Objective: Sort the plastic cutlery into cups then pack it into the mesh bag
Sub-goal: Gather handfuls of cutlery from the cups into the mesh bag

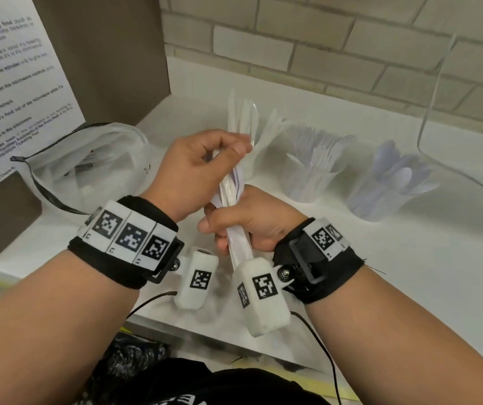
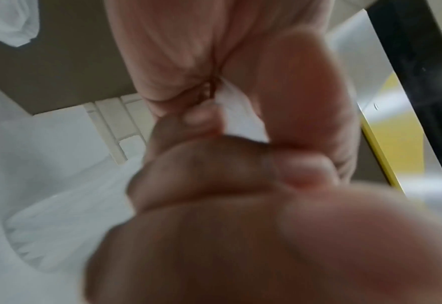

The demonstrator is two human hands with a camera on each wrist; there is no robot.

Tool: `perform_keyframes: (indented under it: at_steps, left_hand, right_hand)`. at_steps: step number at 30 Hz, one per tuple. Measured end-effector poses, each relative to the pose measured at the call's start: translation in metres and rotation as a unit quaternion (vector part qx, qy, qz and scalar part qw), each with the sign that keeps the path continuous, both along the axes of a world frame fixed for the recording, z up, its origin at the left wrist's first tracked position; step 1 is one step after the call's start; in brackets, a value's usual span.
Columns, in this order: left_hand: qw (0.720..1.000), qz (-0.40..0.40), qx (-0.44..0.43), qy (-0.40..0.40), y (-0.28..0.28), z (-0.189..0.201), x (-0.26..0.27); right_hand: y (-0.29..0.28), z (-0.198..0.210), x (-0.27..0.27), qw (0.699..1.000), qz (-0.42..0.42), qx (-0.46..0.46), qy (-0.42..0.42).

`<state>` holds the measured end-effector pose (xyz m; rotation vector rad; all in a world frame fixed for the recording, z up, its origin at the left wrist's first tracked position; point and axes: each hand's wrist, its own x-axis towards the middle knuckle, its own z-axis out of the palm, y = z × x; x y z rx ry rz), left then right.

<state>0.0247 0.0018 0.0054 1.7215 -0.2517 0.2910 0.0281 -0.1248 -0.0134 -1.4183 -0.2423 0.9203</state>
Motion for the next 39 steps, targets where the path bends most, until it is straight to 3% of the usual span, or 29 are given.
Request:
perform_keyframes:
  at_steps: [4, 7, 8, 9, 11, 12, 15, 19, 22, 25, 30, 33, 37, 39]
  left_hand:
    - [0.998, -0.004, 0.064, -0.029, 0.001, -0.004, -0.003]
    - [0.994, -0.01, 0.108, 0.014, 0.005, -0.003, -0.001]
    - [0.997, 0.011, 0.063, 0.043, 0.009, -0.008, 0.002]
    - [0.995, 0.012, -0.048, 0.09, 0.011, -0.009, 0.002]
    - [0.94, -0.04, -0.264, 0.214, 0.019, -0.017, 0.005]
    - [0.914, -0.071, -0.291, 0.272, 0.021, -0.022, 0.006]
    - [0.876, -0.12, -0.273, 0.379, 0.014, -0.033, 0.001]
    - [0.81, -0.183, -0.43, 0.354, 0.006, -0.029, -0.001]
    - [0.824, -0.191, -0.415, 0.336, 0.009, -0.029, -0.001]
    - [0.872, -0.181, -0.314, 0.329, 0.015, -0.029, -0.002]
    - [0.913, -0.252, -0.205, 0.248, 0.033, -0.006, -0.005]
    - [0.945, -0.201, -0.103, 0.235, 0.026, -0.003, -0.01]
    - [0.951, -0.122, -0.14, 0.246, 0.017, -0.008, -0.013]
    - [0.952, -0.085, -0.179, 0.234, 0.016, -0.01, -0.012]
  right_hand:
    - [-0.002, -0.001, 0.0, 0.999, -0.022, -0.014, -0.024]
    - [-0.001, 0.002, 0.001, 0.995, -0.077, -0.026, -0.052]
    - [-0.001, 0.007, 0.003, 0.991, -0.112, -0.013, -0.069]
    - [-0.002, 0.013, 0.006, 0.984, -0.152, 0.017, -0.088]
    - [-0.002, 0.032, 0.013, 0.96, -0.222, 0.106, -0.132]
    - [-0.002, 0.042, 0.016, 0.945, -0.245, 0.15, -0.153]
    - [0.003, 0.059, 0.017, 0.916, -0.266, 0.234, -0.189]
    - [0.021, 0.036, 0.007, 0.928, -0.262, 0.153, -0.216]
    - [0.027, 0.017, 0.008, 0.929, -0.277, 0.107, -0.222]
    - [0.026, 0.016, 0.014, 0.94, -0.267, 0.125, -0.174]
    - [0.021, 0.017, 0.004, 0.982, -0.1, 0.12, -0.107]
    - [0.026, 0.015, -0.009, 0.989, -0.052, 0.055, -0.125]
    - [0.032, 0.012, -0.009, 0.991, -0.069, 0.021, -0.116]
    - [0.027, 0.01, -0.003, 0.982, -0.056, -0.052, -0.171]
